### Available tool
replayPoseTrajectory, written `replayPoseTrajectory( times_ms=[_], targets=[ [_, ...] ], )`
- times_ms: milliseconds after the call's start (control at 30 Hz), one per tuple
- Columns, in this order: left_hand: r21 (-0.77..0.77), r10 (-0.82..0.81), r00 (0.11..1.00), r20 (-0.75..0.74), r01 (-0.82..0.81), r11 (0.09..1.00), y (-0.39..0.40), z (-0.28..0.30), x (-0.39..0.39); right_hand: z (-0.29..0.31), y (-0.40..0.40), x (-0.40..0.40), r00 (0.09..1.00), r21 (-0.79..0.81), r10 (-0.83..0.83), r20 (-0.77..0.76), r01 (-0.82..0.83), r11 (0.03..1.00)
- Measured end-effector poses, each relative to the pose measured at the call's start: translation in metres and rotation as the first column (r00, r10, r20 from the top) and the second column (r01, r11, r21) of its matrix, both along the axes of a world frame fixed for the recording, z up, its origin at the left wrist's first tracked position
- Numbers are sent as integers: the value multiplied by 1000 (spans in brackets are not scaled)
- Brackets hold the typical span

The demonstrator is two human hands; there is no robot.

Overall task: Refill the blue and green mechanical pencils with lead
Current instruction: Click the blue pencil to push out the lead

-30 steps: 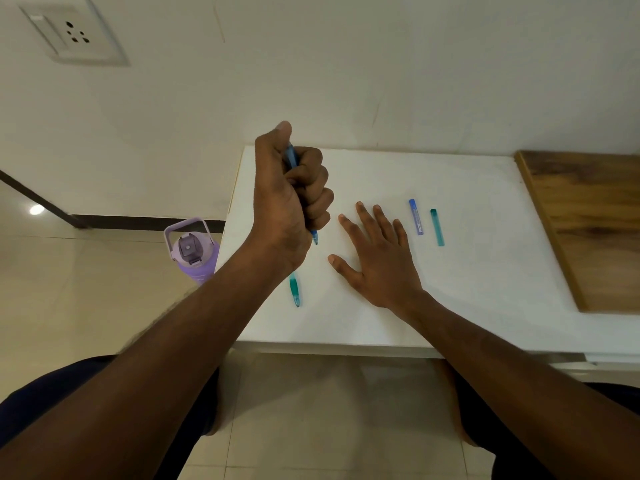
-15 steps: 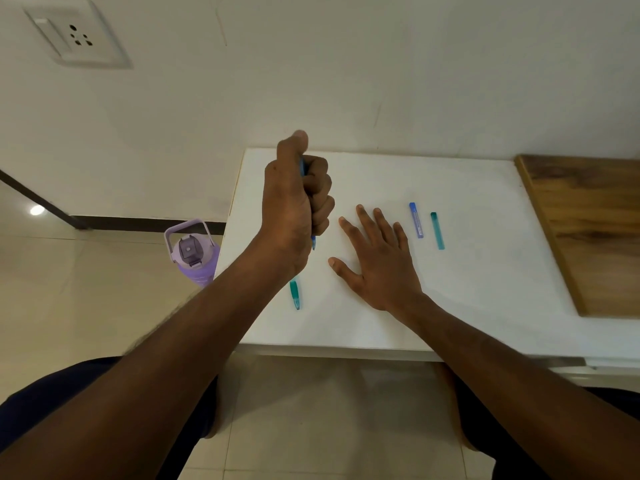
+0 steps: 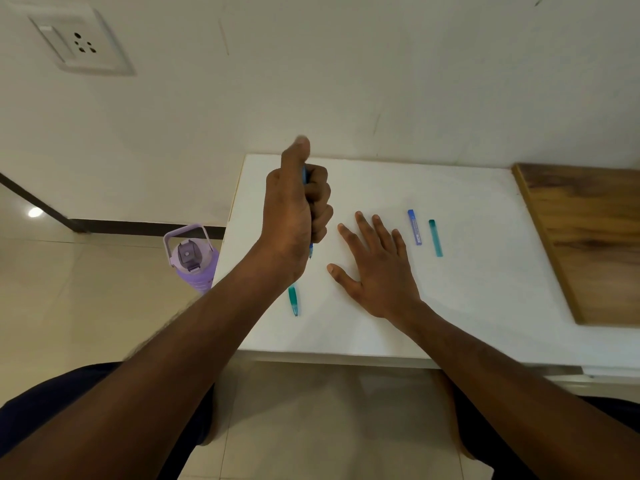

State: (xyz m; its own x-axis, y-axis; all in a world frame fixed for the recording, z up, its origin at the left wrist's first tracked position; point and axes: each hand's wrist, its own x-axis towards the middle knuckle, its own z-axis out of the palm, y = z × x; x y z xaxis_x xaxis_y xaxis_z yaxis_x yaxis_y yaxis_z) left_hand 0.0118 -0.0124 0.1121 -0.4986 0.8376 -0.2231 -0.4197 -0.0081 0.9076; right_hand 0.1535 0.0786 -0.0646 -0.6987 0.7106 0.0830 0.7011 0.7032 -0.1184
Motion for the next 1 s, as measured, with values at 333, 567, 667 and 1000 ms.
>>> replayPoseTrajectory(
  times_ms=[333,567,667,1000],
  targets=[
    [-3,-35,998,-51,35,999,0,-3,1,1,0,0,1000,-7,-1,-2,1,1000],
    [16,-37,999,-34,37,999,1,-4,0,0,-1,0,1000,-1,-1,-9,1,1000],
    [9,-46,999,8,46,999,0,-2,-1,1,-1,0,1000,0,-3,-7,3,1000],
    [-5,0,988,153,0,1000,0,0,-12,-3,1,-1,1000,18,-3,4,3,1000]
  ],
)
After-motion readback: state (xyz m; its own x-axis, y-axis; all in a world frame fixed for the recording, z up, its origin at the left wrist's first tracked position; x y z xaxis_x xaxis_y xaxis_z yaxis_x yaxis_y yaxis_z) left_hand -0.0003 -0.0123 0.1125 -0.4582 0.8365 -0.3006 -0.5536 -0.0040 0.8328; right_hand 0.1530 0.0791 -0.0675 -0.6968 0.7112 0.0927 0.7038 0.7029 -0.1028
